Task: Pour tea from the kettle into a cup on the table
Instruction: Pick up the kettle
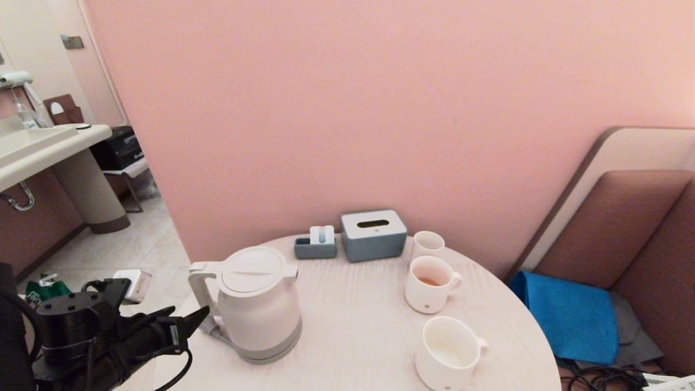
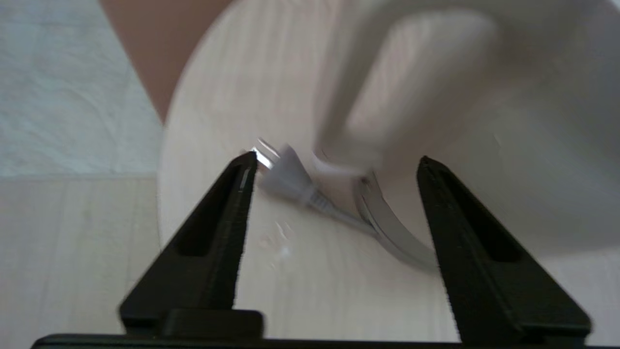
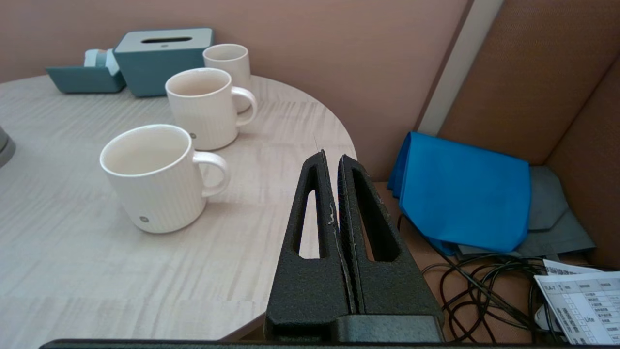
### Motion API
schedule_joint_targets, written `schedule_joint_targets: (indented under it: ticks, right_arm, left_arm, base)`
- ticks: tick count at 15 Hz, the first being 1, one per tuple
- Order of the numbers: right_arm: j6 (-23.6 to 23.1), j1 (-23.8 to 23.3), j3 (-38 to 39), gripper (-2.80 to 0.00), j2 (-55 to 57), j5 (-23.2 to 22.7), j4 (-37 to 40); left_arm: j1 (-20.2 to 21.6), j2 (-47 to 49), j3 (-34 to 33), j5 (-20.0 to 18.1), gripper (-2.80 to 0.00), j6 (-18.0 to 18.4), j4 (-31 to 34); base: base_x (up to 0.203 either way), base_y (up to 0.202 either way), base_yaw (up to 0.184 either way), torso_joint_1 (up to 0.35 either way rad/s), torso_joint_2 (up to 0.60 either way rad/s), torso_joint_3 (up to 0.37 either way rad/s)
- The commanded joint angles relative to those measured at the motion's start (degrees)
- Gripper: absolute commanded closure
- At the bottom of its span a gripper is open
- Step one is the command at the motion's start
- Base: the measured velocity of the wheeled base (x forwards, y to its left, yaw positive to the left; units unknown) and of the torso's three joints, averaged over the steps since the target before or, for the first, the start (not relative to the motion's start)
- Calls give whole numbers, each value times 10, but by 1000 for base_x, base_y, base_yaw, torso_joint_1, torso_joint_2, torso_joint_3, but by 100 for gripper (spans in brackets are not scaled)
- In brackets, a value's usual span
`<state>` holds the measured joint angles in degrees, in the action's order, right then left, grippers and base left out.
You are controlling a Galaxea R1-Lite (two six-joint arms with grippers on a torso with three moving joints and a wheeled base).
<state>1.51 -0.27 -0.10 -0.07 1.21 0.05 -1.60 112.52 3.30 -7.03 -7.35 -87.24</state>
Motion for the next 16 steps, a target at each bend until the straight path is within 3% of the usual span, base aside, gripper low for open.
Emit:
schedule_joint_targets:
  ticks: [1,16]
  right_arm:
    - [0,0,0,0,1,0,0]
    - [0,0,0,0,1,0,0]
  left_arm:
    - [0,9,22,11,-280,0,-27]
    - [0,49,107,15,-280,13,-27]
  base:
    - [0,0,0,0,0,0]
    - [0,0,0,0,0,0]
